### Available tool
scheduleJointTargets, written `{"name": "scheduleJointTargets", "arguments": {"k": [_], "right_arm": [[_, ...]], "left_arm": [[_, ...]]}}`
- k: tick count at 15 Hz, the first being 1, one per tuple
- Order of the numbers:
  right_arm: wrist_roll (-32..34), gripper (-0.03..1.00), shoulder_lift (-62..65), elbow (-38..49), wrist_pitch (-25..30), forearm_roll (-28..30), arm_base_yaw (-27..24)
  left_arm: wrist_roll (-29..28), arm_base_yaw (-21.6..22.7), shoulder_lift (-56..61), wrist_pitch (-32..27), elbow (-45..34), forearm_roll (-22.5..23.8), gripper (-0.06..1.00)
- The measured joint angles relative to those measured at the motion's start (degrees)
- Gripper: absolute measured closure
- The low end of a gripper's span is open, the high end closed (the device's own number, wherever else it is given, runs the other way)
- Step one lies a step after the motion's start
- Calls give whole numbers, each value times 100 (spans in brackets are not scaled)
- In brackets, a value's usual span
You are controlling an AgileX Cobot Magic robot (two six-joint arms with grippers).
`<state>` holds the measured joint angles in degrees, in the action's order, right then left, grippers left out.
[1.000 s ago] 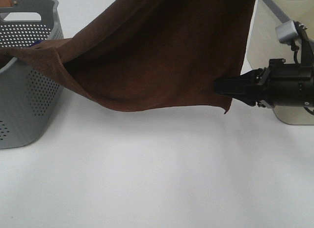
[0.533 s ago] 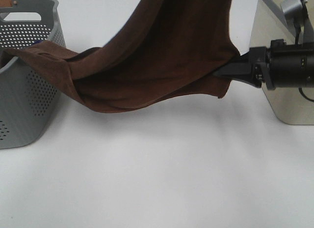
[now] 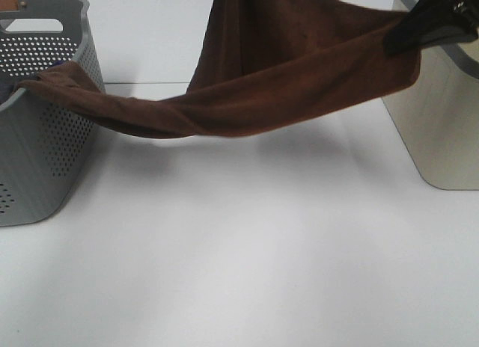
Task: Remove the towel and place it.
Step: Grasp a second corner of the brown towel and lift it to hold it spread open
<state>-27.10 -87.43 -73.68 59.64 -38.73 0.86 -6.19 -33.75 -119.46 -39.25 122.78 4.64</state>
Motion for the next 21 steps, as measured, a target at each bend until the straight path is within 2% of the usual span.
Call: {"name": "scheduleJointTargets", "arguments": {"k": [2,5,8,13,17,19,21], "right_arm": [[435,97,0,-888,-80,556,0],[602,97,-17,-2086,-286,1123,0],[905,97,-235,-3157,-367,1621,0],[985,97,-642,-4102,-407,1255,0],[985,97,-888,-4148,-619,1266,0],[985,97,-1163,-4148,-762,1209,0],[985,97,-1518,-4148,-1146,1026,6]], "left_arm": [[-23,57,17,338,40,0,94],[-46,57,143,894,504,46,94],[-46,57,269,1083,1192,533,94],[-46,57,321,1043,1495,1576,94],[-63,166,206,441,1501,1730,94],[-407,401,-103,183,1513,1707,94],[-968,670,-533,292,1513,1650,94]]}}
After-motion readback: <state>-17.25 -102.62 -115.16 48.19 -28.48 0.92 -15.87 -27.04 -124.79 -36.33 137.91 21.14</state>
